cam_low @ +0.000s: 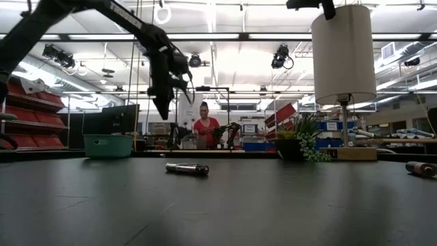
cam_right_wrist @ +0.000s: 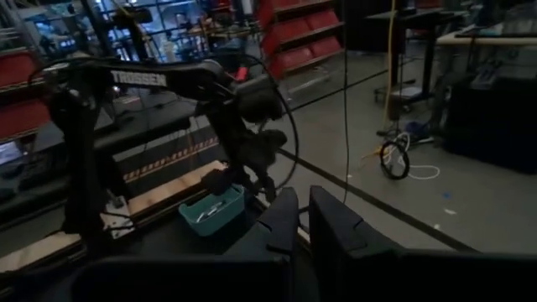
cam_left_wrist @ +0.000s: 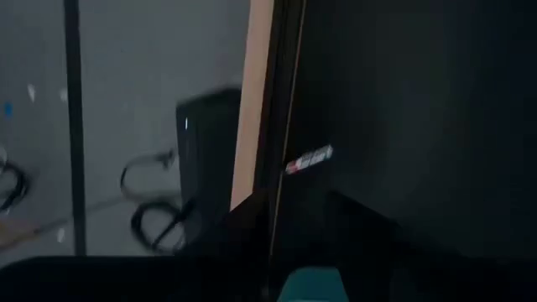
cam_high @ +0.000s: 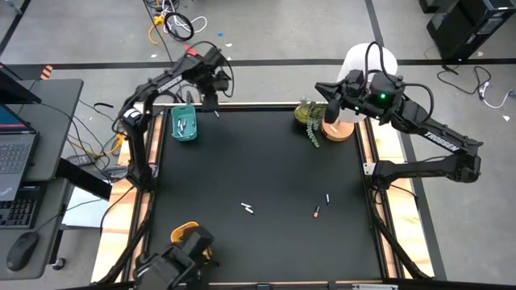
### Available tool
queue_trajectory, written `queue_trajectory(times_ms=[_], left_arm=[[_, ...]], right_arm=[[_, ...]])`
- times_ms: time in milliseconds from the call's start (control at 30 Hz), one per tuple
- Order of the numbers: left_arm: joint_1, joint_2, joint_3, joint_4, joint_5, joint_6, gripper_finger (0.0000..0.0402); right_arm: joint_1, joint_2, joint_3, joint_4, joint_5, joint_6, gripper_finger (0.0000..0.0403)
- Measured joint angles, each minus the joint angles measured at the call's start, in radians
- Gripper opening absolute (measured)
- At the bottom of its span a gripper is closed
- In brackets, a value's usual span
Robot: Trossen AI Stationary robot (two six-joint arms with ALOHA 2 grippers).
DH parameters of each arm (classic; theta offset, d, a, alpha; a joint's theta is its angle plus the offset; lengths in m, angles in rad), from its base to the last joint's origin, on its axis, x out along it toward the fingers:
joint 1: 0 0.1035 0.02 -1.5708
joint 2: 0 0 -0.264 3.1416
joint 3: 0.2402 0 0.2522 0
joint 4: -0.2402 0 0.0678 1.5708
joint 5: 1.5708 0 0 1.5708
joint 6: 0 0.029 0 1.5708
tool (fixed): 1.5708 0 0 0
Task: Sort batteries
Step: Put the silver battery into the blue bin
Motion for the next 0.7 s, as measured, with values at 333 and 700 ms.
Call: queue_trajectory(times_ms=[333,700], left_arm=[[0.04,-0.046,-0.065,0.049,0.093,0.323,0.0131],[0.006,-0.046,-0.228,0.052,0.132,0.623,0.0131]], right_arm=[[0.153,-0.022,0.0,0.007,0.107,0.011,0.0022],[0.197,-0.019,0.0,0.007,0.165,-0.028,0.0022]])
